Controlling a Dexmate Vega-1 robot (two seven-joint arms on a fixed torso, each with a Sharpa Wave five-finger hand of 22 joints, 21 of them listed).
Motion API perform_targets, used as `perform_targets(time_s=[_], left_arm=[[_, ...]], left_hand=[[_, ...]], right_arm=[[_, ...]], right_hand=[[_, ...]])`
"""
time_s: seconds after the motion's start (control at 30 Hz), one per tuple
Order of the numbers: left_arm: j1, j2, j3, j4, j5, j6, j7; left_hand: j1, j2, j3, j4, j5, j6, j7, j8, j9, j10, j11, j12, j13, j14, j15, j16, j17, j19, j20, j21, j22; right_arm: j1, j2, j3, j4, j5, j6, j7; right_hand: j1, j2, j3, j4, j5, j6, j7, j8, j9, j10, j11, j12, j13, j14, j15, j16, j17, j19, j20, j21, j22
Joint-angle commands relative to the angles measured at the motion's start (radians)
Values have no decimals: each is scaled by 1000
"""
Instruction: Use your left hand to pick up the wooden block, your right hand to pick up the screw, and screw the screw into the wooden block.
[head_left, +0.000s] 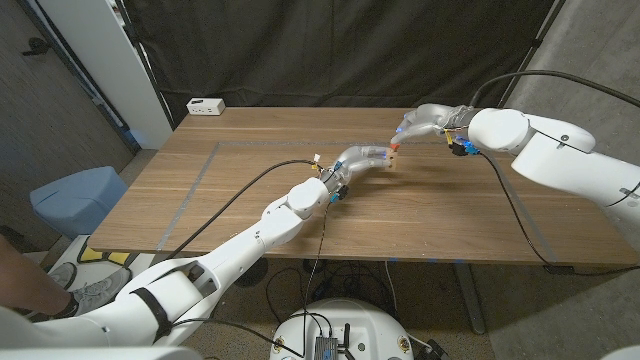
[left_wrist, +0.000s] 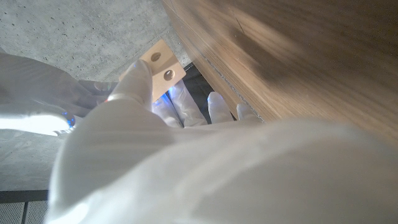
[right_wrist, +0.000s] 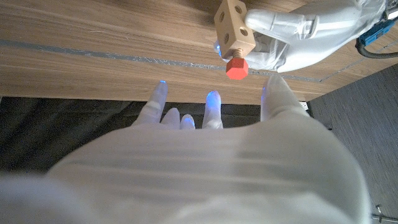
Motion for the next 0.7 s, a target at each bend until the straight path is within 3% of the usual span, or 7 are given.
perform_targets(time_s=[0.03,0.7], left_arm=[[-8,-5,2,11,2,1,-1],[-19,-13,5,35,0,-8,-9]], left_hand=[[3,13,1,6,9,34,0,7,4,8,-2,8,4,11,-61,0,2,0,-1,1,6],[3,14,0,7,9,37,0,8,4,8,-2,8,5,11,-60,0,3,0,-1,2,6]], right_arm=[[71,14,-59,13,-45,-35,74],[114,44,-114,9,-115,-86,109]], right_hand=[[3,-6,0,8,-2,18,3,11,4,0,12,6,4,10,4,8,2,3,-9,-3,4],[-1,-7,0,13,-5,76,15,35,15,30,29,14,3,40,11,16,1,11,-14,2,5]])
